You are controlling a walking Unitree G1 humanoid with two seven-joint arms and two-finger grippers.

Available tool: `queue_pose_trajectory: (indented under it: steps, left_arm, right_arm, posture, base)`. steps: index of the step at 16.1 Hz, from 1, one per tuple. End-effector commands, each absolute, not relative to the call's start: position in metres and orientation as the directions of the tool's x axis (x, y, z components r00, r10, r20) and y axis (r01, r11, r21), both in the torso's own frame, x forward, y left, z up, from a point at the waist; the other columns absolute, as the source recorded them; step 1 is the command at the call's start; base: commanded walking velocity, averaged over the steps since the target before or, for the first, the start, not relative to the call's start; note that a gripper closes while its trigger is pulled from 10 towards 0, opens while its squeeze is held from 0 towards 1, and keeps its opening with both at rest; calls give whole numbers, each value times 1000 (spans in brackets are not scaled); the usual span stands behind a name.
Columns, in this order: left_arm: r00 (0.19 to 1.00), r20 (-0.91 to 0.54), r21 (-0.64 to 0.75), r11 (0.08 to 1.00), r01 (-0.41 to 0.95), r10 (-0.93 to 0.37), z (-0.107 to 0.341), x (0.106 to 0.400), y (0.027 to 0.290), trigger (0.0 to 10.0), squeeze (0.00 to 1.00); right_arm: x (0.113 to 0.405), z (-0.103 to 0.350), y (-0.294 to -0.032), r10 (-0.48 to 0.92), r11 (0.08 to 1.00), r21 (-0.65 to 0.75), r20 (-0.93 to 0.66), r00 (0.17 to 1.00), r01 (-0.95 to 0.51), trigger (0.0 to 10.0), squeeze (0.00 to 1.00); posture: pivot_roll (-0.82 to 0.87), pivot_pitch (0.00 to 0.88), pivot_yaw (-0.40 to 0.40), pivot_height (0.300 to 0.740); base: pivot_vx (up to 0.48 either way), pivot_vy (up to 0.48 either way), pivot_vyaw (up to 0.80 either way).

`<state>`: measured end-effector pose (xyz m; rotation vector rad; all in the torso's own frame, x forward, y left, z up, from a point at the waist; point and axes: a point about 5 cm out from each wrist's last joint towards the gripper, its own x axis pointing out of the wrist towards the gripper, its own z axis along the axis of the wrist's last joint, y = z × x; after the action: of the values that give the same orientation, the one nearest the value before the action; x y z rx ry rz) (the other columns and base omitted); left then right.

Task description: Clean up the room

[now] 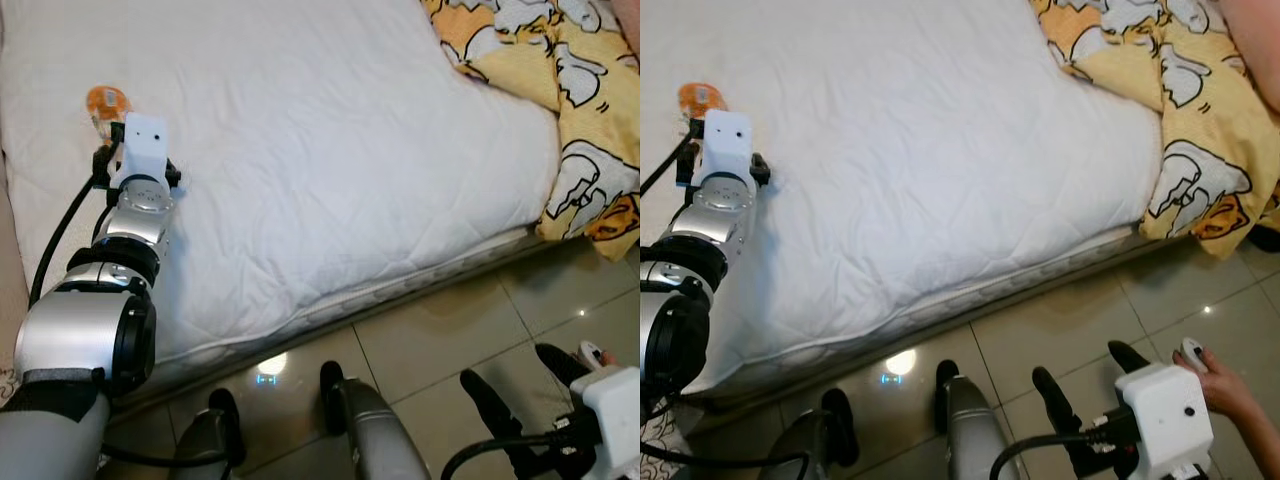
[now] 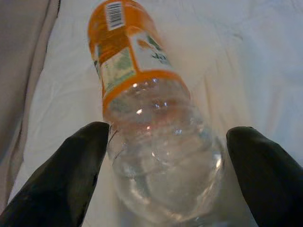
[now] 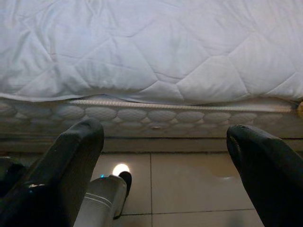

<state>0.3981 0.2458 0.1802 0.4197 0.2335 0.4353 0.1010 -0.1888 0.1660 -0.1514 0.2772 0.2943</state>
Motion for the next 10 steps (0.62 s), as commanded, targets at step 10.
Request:
queue_pose_trajectory:
  steps: [10]
  left_arm:
    - [929,-202,269,930,-251,309,185,407,223,0,0]
  right_arm:
    - [116,167,-179,252,955,-75,-308,917,-287,10000,0]
  posture:
    - [-517,323,-94,740]
  base:
    - [0,0,0]
